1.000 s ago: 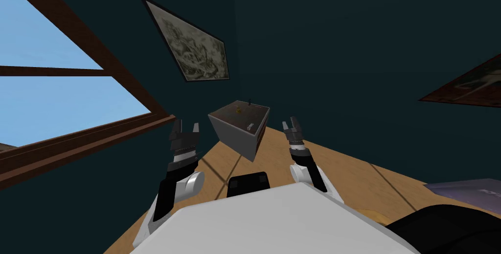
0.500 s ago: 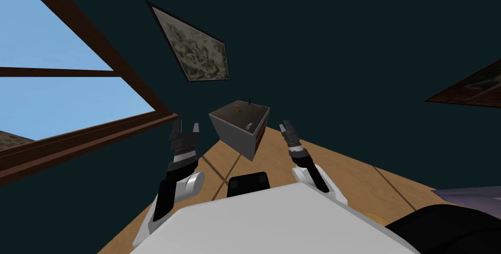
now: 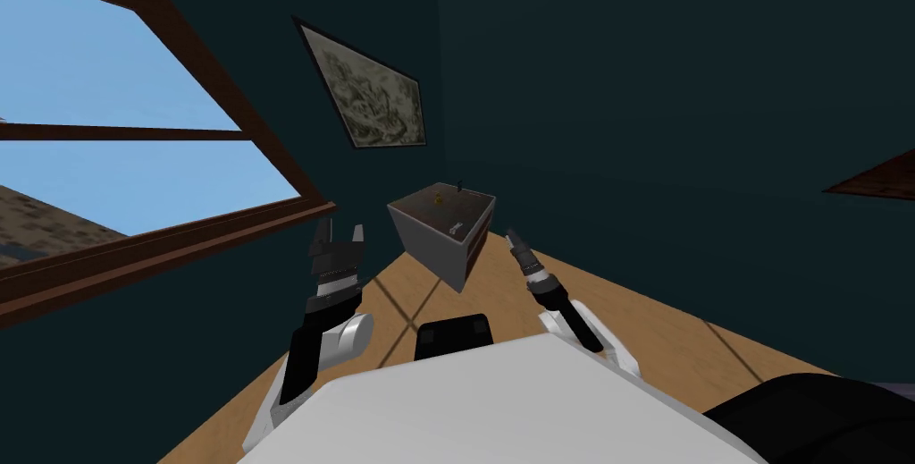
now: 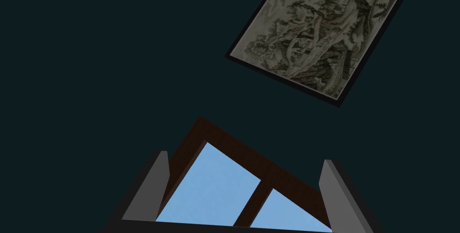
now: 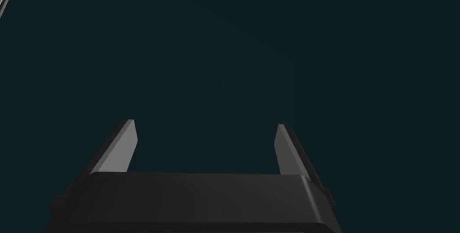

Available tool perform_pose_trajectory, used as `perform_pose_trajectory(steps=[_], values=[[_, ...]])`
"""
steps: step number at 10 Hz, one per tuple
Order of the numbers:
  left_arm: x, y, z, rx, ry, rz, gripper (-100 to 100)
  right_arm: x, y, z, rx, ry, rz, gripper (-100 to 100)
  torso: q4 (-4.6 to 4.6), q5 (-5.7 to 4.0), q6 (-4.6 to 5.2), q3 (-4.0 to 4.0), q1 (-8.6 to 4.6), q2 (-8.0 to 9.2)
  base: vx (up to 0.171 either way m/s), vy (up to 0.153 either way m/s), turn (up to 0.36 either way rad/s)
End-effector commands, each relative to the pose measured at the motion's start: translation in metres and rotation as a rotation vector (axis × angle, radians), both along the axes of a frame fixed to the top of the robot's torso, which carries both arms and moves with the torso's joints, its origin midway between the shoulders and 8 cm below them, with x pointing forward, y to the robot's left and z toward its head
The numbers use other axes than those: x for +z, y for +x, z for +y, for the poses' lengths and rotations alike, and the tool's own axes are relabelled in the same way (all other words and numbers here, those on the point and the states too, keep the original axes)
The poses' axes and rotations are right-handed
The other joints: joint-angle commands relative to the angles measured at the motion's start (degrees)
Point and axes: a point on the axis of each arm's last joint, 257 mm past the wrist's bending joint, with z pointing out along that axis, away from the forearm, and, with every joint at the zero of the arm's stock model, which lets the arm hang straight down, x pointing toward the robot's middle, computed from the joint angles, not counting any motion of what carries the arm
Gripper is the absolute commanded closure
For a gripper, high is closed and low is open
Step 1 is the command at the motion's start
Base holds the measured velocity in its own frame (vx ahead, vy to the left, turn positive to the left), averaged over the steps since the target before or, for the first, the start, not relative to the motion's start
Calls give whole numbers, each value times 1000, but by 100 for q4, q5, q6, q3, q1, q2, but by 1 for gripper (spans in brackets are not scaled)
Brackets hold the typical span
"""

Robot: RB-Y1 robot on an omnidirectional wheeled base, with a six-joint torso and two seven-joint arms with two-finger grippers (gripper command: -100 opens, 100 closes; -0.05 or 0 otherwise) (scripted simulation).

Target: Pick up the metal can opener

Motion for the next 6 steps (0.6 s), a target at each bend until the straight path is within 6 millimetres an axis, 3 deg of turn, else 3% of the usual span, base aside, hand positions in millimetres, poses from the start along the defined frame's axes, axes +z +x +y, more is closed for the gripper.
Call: perform_pose_trajectory(steps=[1, 2, 3, 4, 5, 6], values=[[0, 0, 0, 0, 0, 0, 0, -19, -2, 7, 16, -96, 35, -100, 0, 0, 0, 0, 0, 0, -20, -34, 166], [0, 0, 0, 0, 0, 0, 0, -37, -3, 11, 29, -155, 67, -100, -1, 2, -3, -3, 6, -5, -20, -43, 303], [0, 0, 0, 0, 0, 0, 0, -37, -3, 11, 31, -185, 63, -100, -2, 1, -5, -5, 5, -9, -17, -39, 81], [0, 0, 0, 0, 0, 0, 0, -56, -6, 13, 48, -260, 94, -100, -2, 2, 1, -6, 6, -10, -14, -24, 153], [0, 0, 0, 0, 0, 0, 0, -57, -6, 13, 46, -272, 91, -100, -3, 3, -3, -6, 10, -11, -10, -16, 110], [0, 0, 0, 0, 0, 0, 0, -77, -10, 14, 66, -357, 121, -100, -3, 3, 0, -7, 15, -13, -7, -9, 256]])
